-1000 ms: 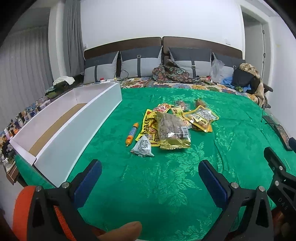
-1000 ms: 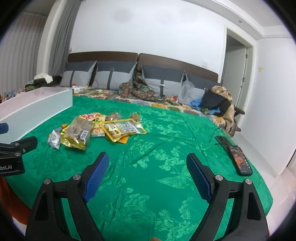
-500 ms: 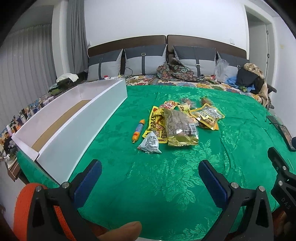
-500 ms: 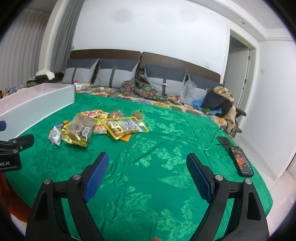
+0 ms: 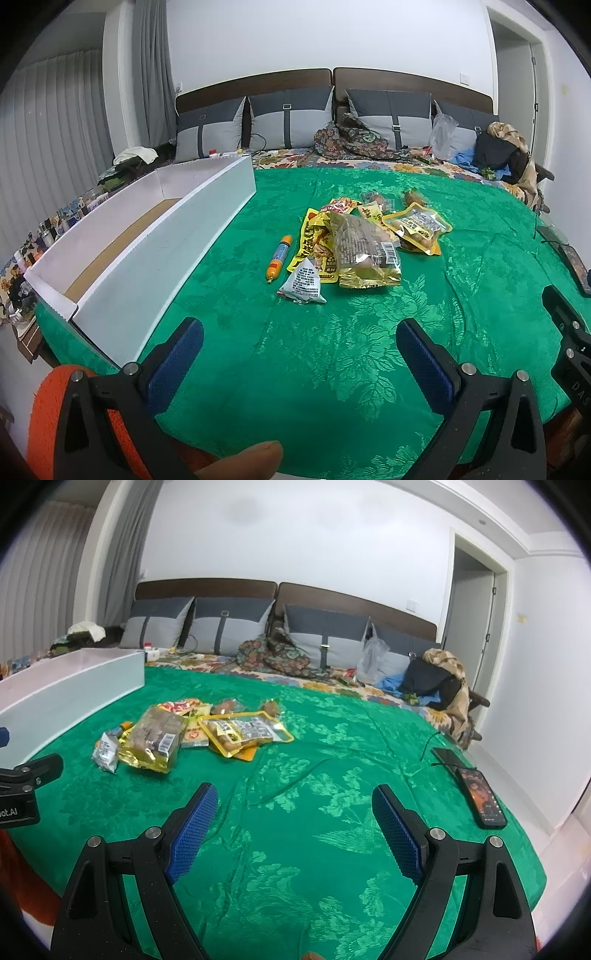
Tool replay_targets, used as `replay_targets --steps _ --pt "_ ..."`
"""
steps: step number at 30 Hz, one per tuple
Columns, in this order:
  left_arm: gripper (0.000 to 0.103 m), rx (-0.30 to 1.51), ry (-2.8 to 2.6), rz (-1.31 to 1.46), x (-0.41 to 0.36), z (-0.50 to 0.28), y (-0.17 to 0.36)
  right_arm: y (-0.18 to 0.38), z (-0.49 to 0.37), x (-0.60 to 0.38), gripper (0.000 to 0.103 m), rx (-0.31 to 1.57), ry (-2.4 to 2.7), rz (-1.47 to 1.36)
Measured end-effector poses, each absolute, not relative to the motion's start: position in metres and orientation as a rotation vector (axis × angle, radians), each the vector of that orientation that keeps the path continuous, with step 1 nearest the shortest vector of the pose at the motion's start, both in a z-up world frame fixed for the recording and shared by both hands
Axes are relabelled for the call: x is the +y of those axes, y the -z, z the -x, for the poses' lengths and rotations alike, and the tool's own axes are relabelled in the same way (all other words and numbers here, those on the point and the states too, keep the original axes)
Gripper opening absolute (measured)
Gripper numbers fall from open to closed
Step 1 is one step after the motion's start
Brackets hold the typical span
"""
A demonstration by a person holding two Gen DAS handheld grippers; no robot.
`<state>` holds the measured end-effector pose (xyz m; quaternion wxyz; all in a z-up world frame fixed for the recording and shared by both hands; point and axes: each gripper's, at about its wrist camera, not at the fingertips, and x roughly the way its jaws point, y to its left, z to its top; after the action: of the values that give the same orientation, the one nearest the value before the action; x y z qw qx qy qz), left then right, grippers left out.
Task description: Organize snacks
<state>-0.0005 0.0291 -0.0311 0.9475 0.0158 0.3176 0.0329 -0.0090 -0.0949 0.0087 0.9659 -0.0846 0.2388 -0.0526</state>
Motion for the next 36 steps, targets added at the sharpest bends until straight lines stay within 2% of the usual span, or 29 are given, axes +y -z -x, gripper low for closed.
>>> replay_targets --steps 28,36 --pt "0.103 0.72 -0.063 -0.011 0.036 -0.011 0.052 -0.004 0.007 -0.093 0.088 0.502 0.093 0.182" --pt "0.103 0.877 -0.035 0.018 0.04 -0.042 0.081 0.003 0.001 -0.094 0.088 0.545 0.08 0.176"
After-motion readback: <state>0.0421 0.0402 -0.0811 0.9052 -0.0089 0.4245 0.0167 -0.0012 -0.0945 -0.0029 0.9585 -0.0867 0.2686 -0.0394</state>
